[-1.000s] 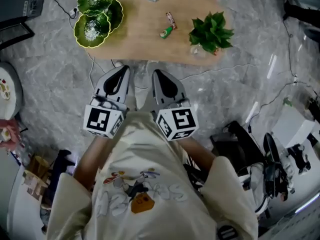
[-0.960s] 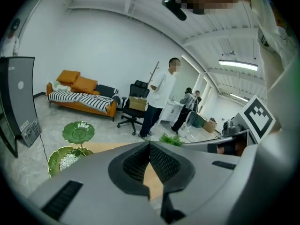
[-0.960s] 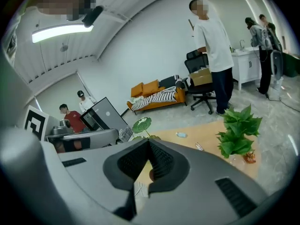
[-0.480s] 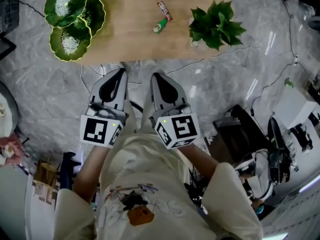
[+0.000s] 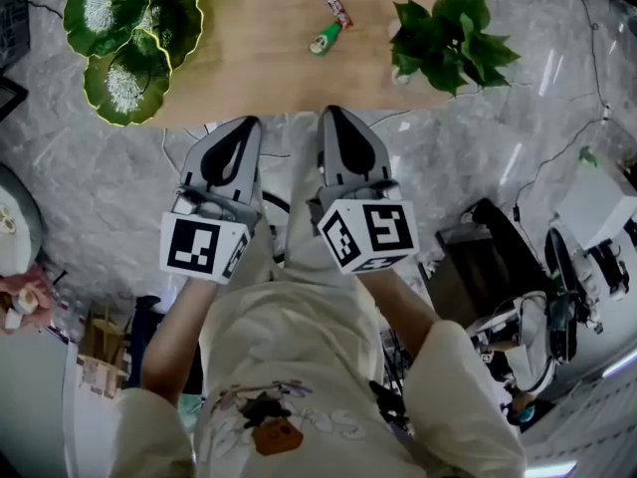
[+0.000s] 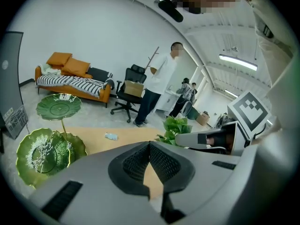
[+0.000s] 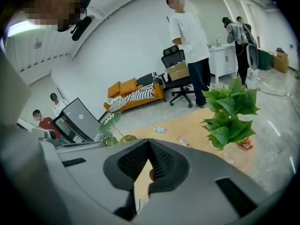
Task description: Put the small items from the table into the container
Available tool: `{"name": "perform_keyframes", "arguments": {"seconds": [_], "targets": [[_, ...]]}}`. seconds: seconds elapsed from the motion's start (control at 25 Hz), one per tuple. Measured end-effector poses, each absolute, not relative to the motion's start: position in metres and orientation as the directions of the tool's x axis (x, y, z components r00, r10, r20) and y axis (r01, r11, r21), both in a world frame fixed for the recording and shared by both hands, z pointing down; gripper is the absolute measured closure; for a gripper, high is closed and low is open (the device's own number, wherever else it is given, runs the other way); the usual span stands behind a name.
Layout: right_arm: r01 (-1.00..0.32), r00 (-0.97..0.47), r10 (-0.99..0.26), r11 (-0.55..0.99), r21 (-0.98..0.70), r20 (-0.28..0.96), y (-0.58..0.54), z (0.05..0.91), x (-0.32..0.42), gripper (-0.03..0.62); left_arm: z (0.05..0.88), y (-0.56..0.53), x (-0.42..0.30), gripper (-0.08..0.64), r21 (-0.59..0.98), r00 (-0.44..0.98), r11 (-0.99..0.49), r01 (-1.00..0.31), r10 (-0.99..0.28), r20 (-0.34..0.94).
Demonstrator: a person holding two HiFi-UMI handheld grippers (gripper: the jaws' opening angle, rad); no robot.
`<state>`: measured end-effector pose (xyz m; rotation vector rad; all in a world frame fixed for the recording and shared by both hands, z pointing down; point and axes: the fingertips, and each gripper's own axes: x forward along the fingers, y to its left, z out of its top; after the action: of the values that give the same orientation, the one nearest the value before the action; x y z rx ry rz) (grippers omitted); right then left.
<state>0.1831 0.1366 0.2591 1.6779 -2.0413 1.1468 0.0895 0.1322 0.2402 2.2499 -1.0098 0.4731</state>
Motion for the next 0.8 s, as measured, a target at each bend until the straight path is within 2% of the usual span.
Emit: {"name": "perform_keyframes", "arguments": {"seconds": [0.48,0.8], "targets": [[-0.901,-0.266,-0.736,-0.039,-0.432,0.622,0.115,0.298,0.186,0.587,0.292,0.124,0.096,0.561,0.384,0.627,-0.505,-0.773,-0.513,0.587],[-0.922,-0.216,-0.690,-0.089,-0.377,0.691,0.119,0.341,0.201,0.588,0.314,0.116,0.102,0.560,0.355,0.608,-0.507,-0.786,-0.525,0.596]]}}
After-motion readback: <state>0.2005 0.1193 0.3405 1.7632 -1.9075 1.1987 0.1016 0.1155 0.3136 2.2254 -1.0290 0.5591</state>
